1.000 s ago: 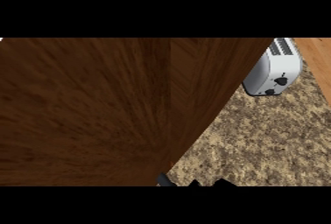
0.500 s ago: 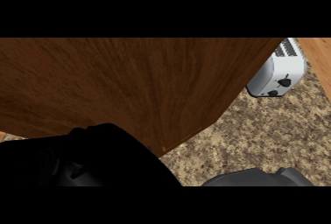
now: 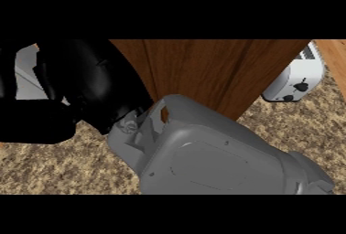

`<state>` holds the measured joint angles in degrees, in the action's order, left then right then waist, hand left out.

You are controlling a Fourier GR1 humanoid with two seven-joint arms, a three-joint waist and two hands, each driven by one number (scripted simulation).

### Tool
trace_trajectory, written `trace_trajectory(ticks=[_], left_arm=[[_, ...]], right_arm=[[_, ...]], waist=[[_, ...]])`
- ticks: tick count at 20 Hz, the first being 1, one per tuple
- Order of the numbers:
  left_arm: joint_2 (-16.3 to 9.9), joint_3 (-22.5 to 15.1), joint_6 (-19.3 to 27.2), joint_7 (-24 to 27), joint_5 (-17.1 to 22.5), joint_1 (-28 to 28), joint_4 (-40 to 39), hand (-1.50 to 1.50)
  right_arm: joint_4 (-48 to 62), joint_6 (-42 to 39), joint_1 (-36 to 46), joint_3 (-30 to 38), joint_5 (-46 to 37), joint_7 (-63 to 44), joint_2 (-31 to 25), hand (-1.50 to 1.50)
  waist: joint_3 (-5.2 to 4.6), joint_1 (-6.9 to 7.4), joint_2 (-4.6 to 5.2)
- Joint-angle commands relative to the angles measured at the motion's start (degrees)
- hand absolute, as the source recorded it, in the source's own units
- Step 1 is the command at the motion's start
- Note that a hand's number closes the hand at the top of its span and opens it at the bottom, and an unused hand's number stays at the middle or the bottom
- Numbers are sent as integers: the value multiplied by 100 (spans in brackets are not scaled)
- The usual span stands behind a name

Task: Pick up the wine, place it into the cabinet and close the cabinet

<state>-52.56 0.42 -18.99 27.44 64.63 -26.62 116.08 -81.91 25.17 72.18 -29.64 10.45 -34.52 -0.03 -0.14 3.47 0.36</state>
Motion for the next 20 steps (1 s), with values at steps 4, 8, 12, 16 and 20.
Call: trace_trajectory(ticks=[4,8,12,16,20], left_arm=[[72,213,-193,-138,69,-31,-168,150],[26,423,-152,-260,318,112,-172,150],[-166,649,-270,-410,555,162,-244,150],[-94,629,-170,-380,482,100,-12,150],[-14,588,-8,-352,426,246,-40,150]], right_arm=[[2208,-228,565,621,353,1151,3,150],[2877,-527,310,807,289,1855,-94,150],[3085,-449,188,727,191,2005,-246,150],[3224,-660,-93,749,198,2261,-602,150],[3265,-708,-378,558,35,2544,-653,150]], waist=[[1,17,46],[7,-51,67],[5,-67,75],[11,28,114],[4,-107,158]])
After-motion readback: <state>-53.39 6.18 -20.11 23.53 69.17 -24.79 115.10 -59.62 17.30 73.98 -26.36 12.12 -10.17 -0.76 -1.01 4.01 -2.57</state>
